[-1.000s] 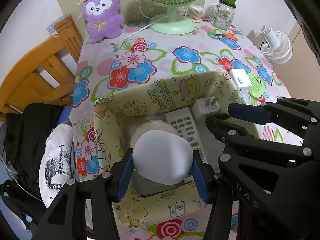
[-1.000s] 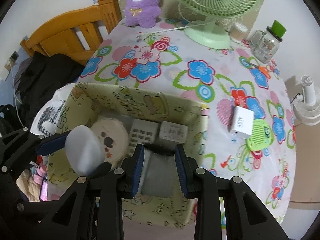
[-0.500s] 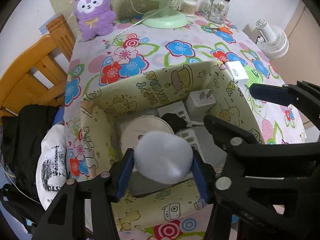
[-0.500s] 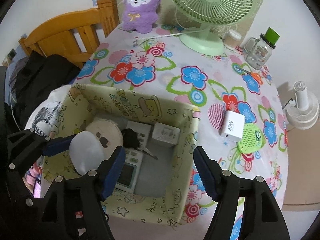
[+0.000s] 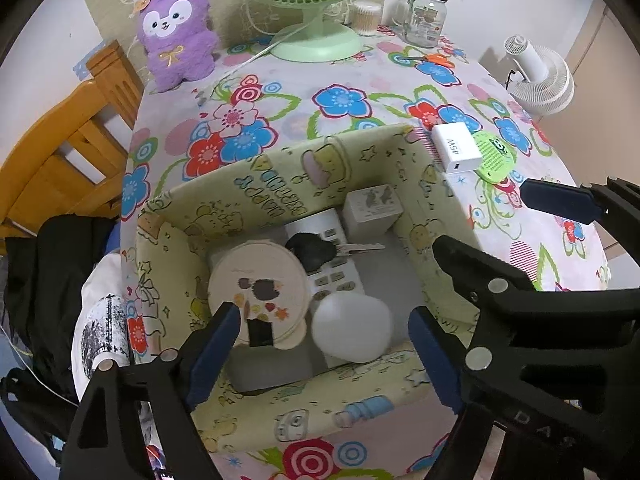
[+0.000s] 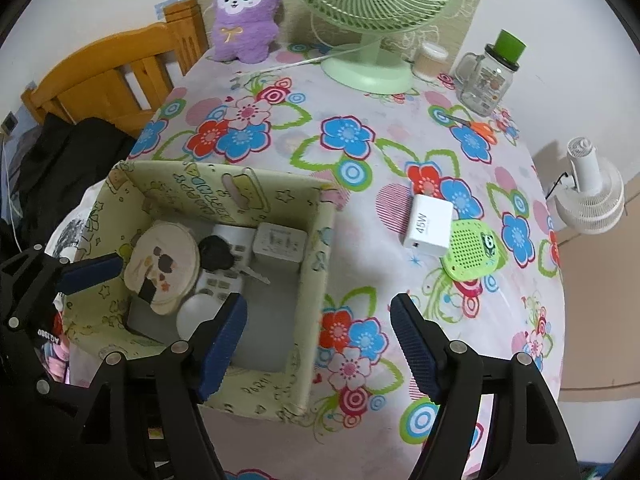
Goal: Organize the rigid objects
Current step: 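Open the left tool on the white object while the right tool releases the key into the box, then move both open tools from the box toward the white charger and green speaker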
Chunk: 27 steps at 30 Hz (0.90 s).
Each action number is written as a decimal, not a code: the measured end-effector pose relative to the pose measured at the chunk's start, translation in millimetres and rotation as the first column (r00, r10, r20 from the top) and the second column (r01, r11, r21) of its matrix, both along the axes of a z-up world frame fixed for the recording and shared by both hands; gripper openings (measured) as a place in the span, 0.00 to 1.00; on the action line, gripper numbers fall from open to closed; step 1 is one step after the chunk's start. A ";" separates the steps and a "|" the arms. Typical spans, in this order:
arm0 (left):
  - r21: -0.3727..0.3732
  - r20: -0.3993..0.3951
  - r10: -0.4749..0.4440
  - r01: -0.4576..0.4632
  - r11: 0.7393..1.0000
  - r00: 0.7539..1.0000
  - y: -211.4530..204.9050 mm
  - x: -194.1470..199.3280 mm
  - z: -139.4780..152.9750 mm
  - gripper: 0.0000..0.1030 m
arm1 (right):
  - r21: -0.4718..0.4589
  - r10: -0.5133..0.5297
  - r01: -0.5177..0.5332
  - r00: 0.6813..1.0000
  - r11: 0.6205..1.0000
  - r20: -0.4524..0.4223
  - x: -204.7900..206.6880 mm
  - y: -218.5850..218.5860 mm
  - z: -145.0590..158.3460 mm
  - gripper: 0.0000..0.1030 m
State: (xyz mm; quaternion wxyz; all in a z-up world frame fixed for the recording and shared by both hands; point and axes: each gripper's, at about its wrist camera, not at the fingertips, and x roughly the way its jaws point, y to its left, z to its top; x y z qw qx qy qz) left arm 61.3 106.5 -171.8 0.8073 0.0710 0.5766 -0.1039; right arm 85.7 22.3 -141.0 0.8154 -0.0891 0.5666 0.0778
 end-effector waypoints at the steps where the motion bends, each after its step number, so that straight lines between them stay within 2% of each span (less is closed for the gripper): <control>1: 0.002 0.002 0.000 0.000 1.000 1.000 -2.7 0.1 1.1 0.87 | 0.003 -0.003 0.003 1.000 1.000 -0.002 -0.1 -3.2 0.5 0.76; 27: 0.015 0.036 0.041 -0.042 0.999 0.998 -93.0 9.3 32.4 0.89 | 0.035 0.005 -0.006 1.000 0.999 0.029 12.0 -99.4 28.9 0.82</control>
